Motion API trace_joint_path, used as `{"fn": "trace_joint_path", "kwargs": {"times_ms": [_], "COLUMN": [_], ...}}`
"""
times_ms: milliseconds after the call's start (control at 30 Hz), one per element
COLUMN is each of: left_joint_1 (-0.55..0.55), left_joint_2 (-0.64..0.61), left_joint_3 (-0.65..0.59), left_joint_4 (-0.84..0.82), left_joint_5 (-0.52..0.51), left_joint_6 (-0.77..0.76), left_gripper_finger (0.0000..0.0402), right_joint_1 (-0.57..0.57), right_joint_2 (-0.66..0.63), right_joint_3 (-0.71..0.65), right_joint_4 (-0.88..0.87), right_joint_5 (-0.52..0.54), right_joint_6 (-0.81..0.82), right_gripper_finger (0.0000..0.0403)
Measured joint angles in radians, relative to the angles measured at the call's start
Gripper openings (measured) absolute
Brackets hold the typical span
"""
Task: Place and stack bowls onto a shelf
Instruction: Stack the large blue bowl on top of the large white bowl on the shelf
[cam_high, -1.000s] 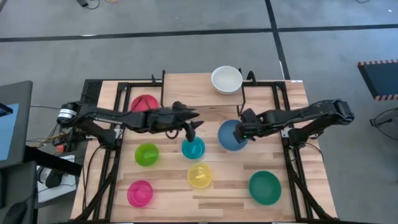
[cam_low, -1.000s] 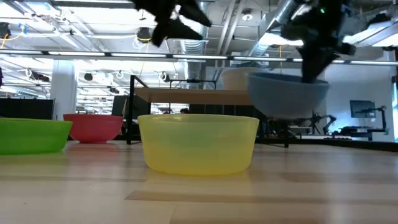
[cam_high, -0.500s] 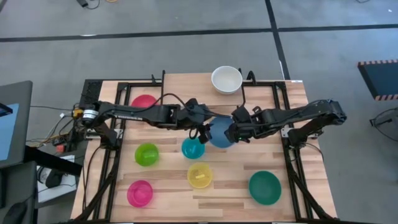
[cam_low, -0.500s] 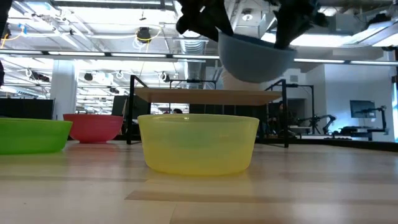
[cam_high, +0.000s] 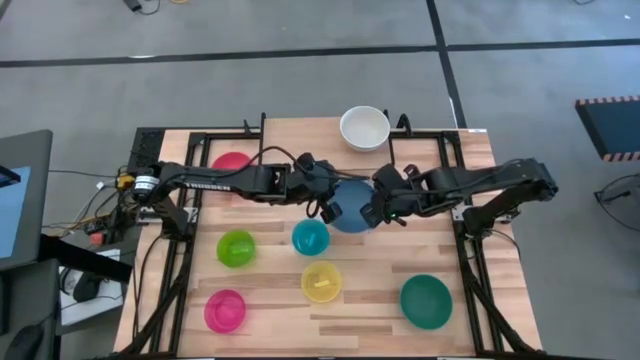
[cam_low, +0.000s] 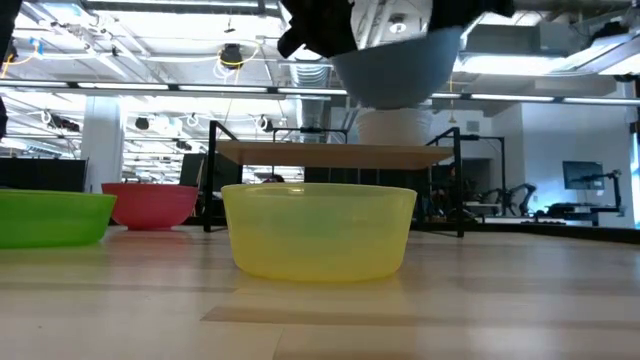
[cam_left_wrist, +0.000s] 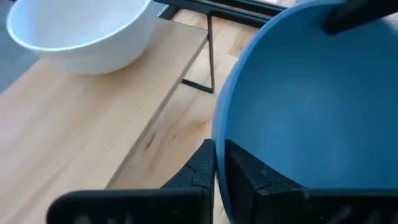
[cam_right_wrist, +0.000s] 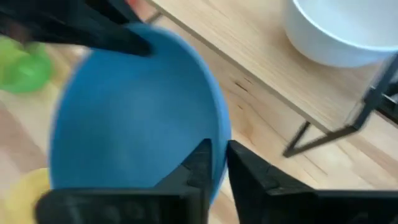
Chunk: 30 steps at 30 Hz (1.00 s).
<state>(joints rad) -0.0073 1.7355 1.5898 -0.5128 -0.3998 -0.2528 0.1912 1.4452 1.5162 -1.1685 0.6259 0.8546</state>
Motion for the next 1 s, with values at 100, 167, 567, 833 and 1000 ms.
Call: {"fn": "trace_joint_path", "kwargs": {"times_ms": [100, 167, 567, 833, 1000], "left_joint_1": [-0.001, 0.002, 0.048, 0.084, 0.084], "left_joint_2": [0.0, 0.0, -0.003, -0.003, 0.002], "left_joint_3": [0.0, 0.002, 0.086, 0.096, 0.096], "left_joint_4": [0.007, 0.011, -0.029, -0.052, -0.042], "left_joint_5": [0.022, 0.021, -0.027, -0.045, -0.035], "left_joint_6": [0.001, 0.002, 0.044, 0.089, 0.221], "left_gripper_finger": [0.0001, 0.0, 0.0, 0.0, 0.0], "right_joint_1": [0.0, -0.003, -0.122, -0.151, -0.156], "right_joint_2": [-0.006, -0.007, 0.014, -0.008, -0.063], "right_joint_3": [0.033, 0.065, 0.119, 0.136, 0.176], "right_joint_4": [0.002, -0.001, -0.023, -0.001, 0.051], "right_joint_5": [-0.001, 0.002, -0.112, -0.128, -0.221], "right_joint_6": [-0.044, -0.066, -0.145, -0.197, -0.314], "right_gripper_finger": [0.0125, 0.0155, 0.0242, 0.0229, 0.0228]}}
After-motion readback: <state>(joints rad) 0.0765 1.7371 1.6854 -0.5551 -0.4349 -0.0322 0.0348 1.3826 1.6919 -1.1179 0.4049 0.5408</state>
